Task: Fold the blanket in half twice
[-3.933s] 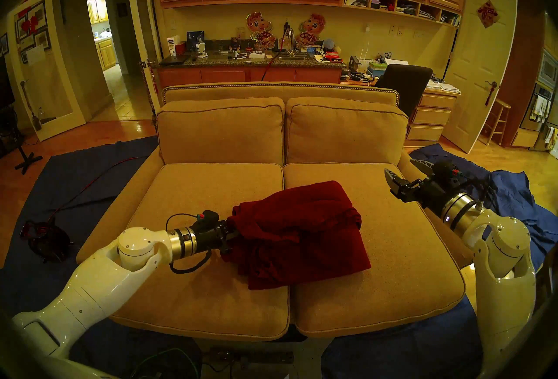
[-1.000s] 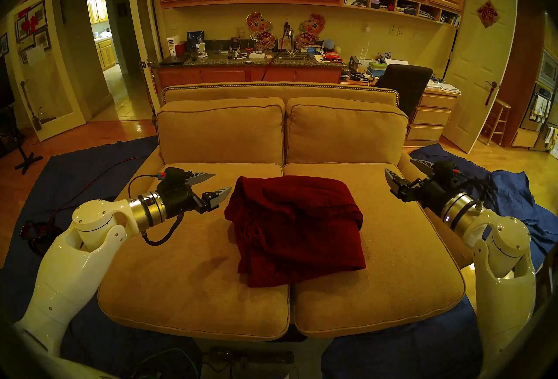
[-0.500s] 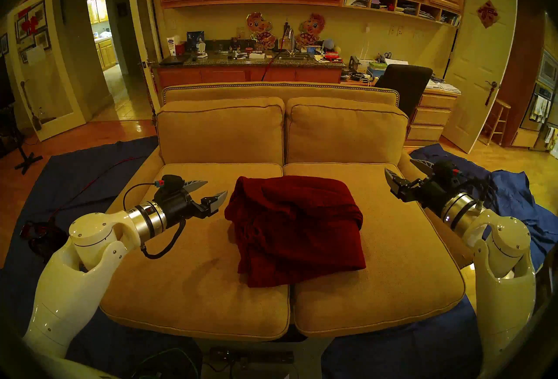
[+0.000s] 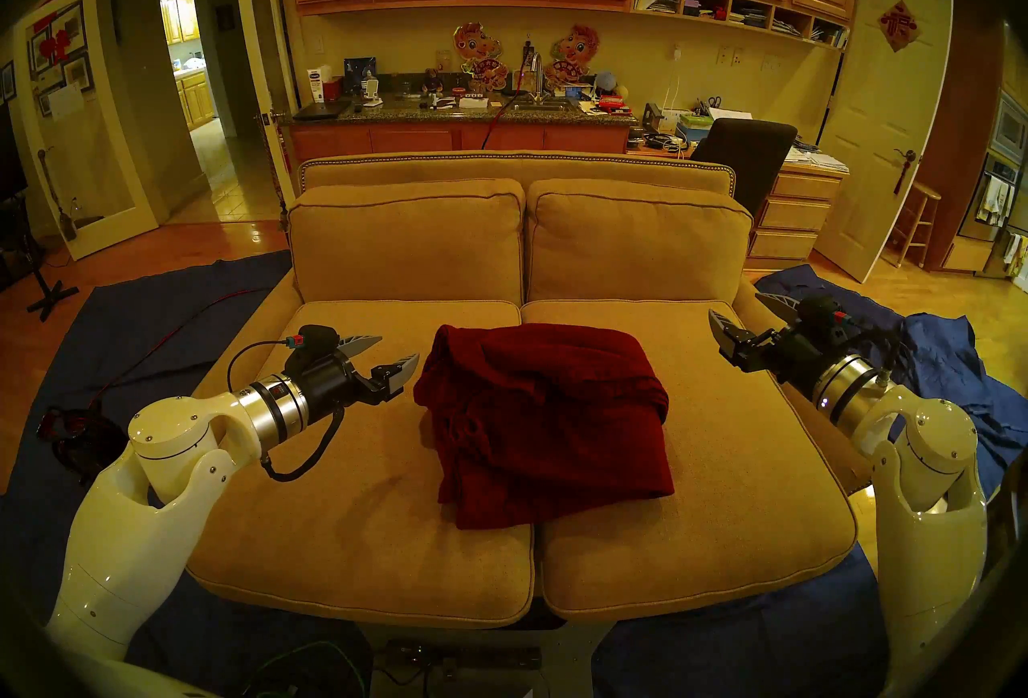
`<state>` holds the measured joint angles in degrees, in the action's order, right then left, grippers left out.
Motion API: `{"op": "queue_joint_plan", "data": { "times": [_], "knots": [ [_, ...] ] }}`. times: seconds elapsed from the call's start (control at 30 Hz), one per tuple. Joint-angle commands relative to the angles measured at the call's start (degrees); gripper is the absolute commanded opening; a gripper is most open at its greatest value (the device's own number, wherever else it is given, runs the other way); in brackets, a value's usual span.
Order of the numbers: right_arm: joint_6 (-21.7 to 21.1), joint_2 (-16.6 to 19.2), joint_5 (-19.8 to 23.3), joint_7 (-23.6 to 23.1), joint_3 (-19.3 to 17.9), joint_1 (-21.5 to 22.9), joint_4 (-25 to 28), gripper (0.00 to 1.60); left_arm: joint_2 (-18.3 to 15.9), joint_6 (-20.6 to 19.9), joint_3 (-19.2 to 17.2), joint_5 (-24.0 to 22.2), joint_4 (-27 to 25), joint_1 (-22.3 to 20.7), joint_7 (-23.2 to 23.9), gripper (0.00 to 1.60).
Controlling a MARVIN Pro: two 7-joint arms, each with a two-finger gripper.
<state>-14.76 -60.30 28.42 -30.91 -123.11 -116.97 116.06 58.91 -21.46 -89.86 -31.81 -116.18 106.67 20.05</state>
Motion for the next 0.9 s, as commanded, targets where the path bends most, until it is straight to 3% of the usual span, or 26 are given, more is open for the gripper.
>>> {"op": "queue_joint_plan", "data": {
  "times": [0.0, 0.4, 0.43, 0.77, 0.87],
  "knots": [
    [-0.06, 0.13, 0.14, 0.14, -0.49, 0.33, 0.52, 1.60, -0.06, 0.48, -0.21, -0.18, -0.73, -0.51, 0.47, 1.60],
    [-0.07, 0.13, 0.13, 0.14, -0.49, 0.33, 0.52, 1.60, 0.13, 0.40, -0.32, -0.01, -0.71, -0.51, 0.68, 1.60],
    [0.77, 0.89, 0.48, -1.93, -0.18, -0.23, 0.43, 1.60, 0.14, 0.39, -0.33, 0.00, -0.71, -0.51, 0.70, 1.60],
    [2.24, -0.55, 2.24, -6.55, 6.19, -1.78, 9.45, 1.60, 0.29, 0.28, -0.39, 0.07, -0.67, -0.53, 0.82, 1.60],
    [2.62, -0.25, 2.51, -7.71, 7.59, -1.67, 9.88, 1.60, 0.31, 0.28, -0.41, 0.09, -0.67, -0.53, 0.84, 1.60]
  ]
}}
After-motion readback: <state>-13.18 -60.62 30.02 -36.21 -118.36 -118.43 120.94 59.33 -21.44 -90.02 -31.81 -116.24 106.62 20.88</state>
